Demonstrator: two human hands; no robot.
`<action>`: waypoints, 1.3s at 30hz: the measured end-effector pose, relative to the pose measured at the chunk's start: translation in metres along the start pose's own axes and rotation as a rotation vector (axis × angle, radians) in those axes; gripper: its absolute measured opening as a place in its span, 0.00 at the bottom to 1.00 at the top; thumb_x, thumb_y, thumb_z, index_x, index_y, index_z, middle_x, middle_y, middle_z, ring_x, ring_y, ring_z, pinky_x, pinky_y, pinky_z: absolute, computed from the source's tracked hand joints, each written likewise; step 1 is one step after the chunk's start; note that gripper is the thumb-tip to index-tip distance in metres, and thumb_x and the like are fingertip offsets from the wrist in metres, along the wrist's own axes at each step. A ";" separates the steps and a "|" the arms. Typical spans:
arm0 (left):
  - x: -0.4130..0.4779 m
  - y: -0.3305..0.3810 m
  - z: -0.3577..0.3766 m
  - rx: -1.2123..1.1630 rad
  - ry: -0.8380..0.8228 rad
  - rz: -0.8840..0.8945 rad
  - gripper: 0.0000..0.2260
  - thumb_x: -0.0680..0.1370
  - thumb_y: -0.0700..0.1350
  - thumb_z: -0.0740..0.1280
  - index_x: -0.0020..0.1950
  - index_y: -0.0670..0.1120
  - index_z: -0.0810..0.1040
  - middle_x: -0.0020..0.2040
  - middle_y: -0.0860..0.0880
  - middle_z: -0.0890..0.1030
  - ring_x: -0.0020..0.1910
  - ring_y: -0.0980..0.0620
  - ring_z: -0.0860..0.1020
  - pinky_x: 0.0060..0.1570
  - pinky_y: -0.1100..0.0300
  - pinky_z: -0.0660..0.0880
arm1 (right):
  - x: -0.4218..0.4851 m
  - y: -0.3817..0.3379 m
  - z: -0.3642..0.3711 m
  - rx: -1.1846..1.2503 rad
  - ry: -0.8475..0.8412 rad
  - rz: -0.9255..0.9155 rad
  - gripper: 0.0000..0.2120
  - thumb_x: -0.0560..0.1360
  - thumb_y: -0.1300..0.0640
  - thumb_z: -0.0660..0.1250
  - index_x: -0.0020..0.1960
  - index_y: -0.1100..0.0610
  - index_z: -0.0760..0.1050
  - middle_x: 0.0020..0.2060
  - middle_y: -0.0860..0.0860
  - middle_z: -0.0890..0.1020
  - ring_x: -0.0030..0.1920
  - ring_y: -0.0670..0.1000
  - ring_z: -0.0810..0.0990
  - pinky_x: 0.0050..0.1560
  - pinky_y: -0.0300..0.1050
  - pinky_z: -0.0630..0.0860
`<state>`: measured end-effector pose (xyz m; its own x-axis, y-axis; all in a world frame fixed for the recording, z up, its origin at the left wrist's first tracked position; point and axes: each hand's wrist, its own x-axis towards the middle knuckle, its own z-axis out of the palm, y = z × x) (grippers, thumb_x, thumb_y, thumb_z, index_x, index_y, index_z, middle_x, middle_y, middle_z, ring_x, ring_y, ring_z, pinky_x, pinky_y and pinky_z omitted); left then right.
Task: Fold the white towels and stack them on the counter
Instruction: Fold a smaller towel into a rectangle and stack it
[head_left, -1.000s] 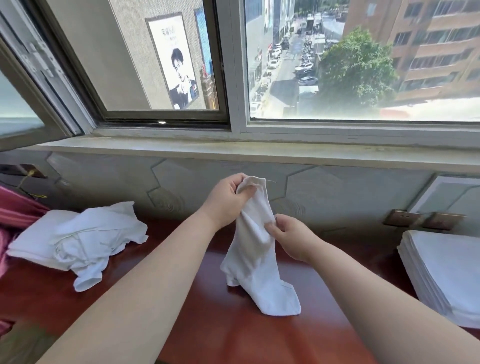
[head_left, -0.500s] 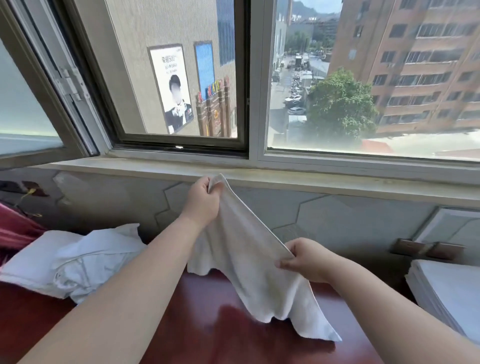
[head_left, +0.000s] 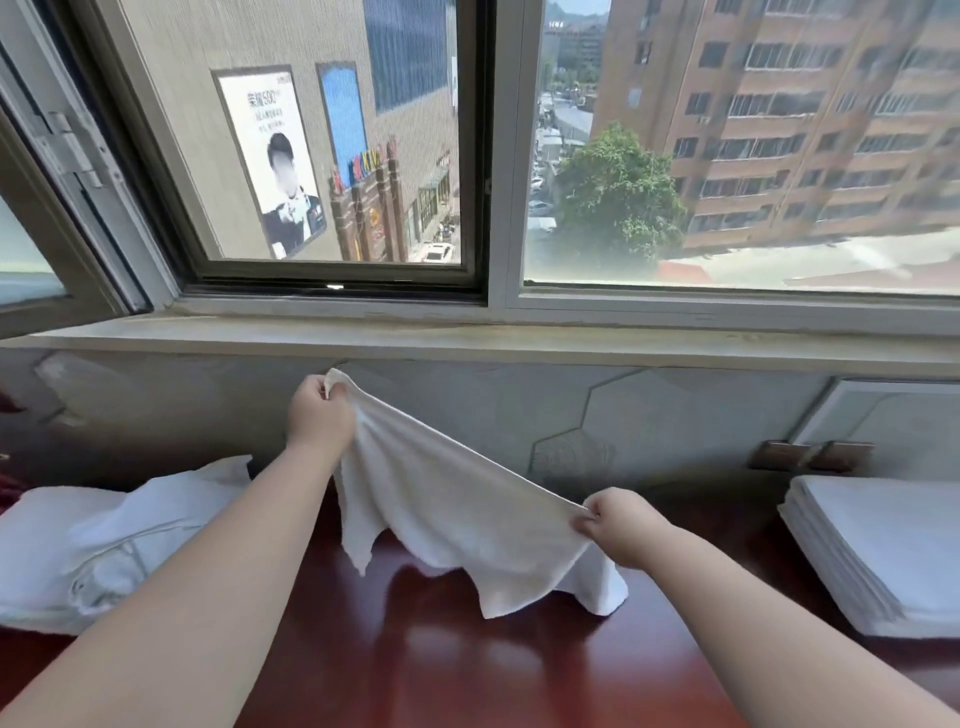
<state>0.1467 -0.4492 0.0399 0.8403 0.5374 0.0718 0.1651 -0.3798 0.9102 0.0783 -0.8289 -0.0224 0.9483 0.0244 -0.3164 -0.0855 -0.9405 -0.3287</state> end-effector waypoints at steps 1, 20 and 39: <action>0.004 -0.007 -0.003 0.029 0.004 -0.030 0.14 0.82 0.47 0.59 0.37 0.48 0.63 0.34 0.50 0.68 0.34 0.46 0.67 0.35 0.54 0.64 | -0.001 0.000 0.003 -0.016 0.004 0.027 0.18 0.78 0.46 0.65 0.34 0.53 0.66 0.30 0.48 0.72 0.36 0.53 0.72 0.36 0.46 0.65; -0.111 0.004 0.068 0.036 -1.142 0.247 0.04 0.80 0.51 0.67 0.45 0.58 0.78 0.35 0.55 0.74 0.34 0.55 0.69 0.37 0.57 0.69 | -0.016 -0.088 -0.034 0.331 0.047 -0.279 0.17 0.75 0.43 0.72 0.40 0.57 0.77 0.27 0.45 0.72 0.27 0.43 0.67 0.27 0.36 0.63; -0.065 -0.008 0.061 -0.084 -0.483 0.025 0.06 0.83 0.48 0.64 0.48 0.50 0.79 0.41 0.51 0.82 0.42 0.50 0.79 0.44 0.54 0.75 | -0.024 -0.006 -0.009 0.382 0.035 0.042 0.17 0.79 0.48 0.67 0.36 0.55 0.70 0.28 0.48 0.71 0.27 0.48 0.67 0.29 0.42 0.63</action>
<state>0.1218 -0.5271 0.0036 0.9902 0.1108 -0.0851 0.1162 -0.3155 0.9418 0.0586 -0.8269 -0.0052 0.9508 -0.0291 -0.3085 -0.2260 -0.7464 -0.6260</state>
